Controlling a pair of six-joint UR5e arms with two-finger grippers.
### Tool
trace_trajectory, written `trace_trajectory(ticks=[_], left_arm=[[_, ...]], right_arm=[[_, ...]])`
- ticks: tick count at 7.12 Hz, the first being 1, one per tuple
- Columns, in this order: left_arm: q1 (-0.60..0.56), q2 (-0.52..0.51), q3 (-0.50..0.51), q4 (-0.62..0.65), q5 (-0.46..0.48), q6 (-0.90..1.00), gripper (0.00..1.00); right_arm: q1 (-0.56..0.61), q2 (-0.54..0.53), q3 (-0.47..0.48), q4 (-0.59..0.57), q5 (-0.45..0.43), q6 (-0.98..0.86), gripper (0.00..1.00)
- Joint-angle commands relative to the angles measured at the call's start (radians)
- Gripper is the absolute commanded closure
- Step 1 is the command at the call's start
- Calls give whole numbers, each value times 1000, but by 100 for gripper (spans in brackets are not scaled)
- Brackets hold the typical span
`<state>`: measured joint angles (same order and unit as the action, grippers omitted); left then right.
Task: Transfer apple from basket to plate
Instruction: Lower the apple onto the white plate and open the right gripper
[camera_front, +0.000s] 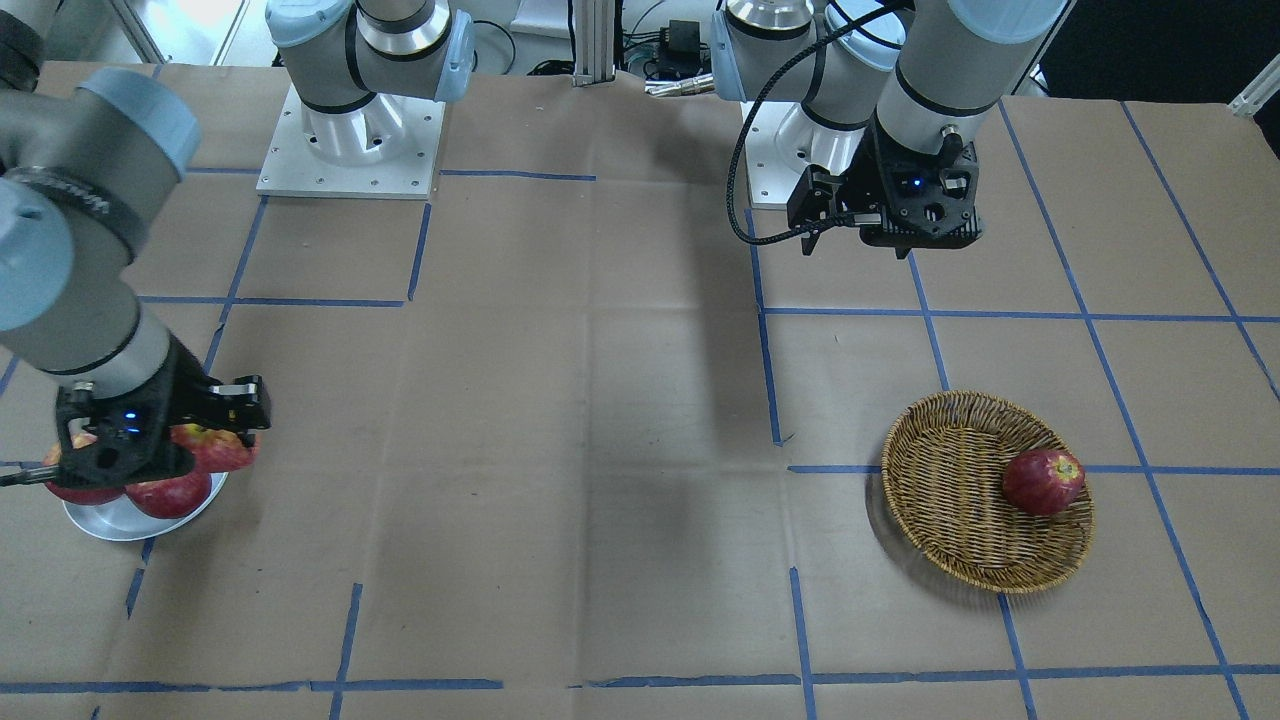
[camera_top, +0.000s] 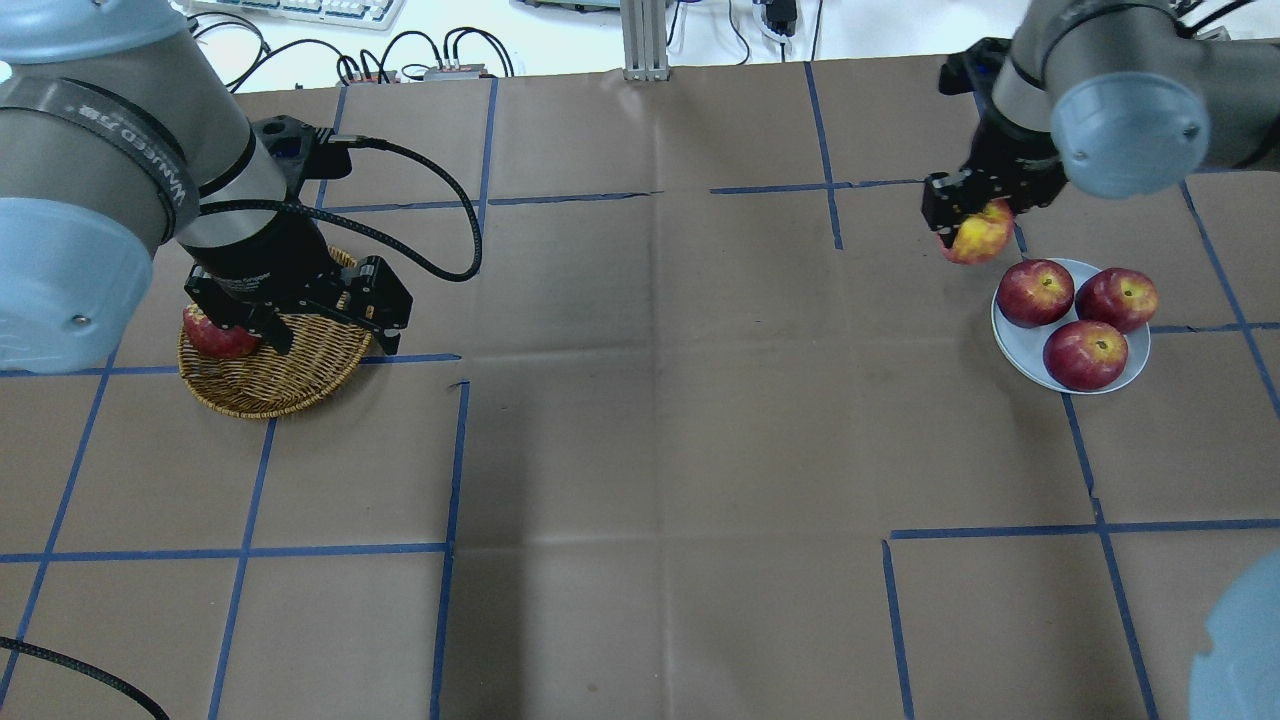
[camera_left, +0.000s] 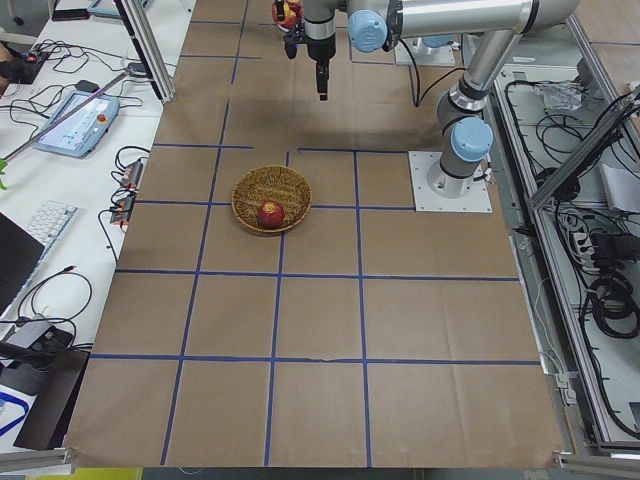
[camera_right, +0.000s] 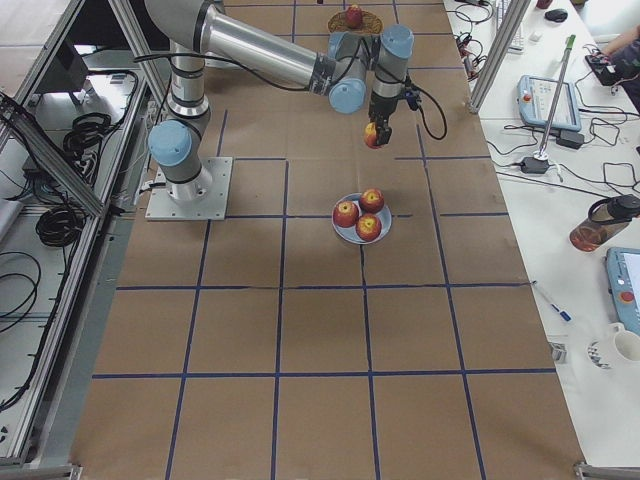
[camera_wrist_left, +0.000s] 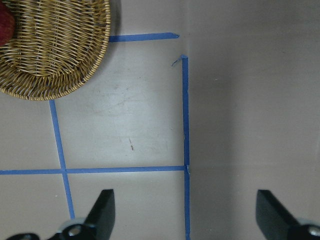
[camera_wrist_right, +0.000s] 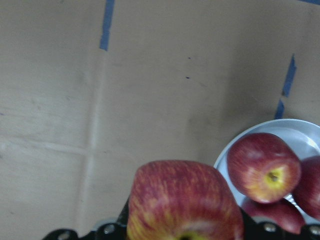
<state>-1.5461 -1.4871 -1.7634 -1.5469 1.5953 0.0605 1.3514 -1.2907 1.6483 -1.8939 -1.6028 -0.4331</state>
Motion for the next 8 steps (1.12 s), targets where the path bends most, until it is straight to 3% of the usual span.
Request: trace_trajectory(ticks=[1, 4, 8], left_arm=[[0, 1, -1, 1, 0, 1, 1], [0, 2, -1, 1, 0, -1, 1], [0, 10, -1, 1, 0, -1, 1]], right_arm=[[-167, 2, 60, -63, 20, -262, 50], [-206, 7, 162, -225, 24, -325, 50], [-221, 25, 168, -238, 12, -328, 50]])
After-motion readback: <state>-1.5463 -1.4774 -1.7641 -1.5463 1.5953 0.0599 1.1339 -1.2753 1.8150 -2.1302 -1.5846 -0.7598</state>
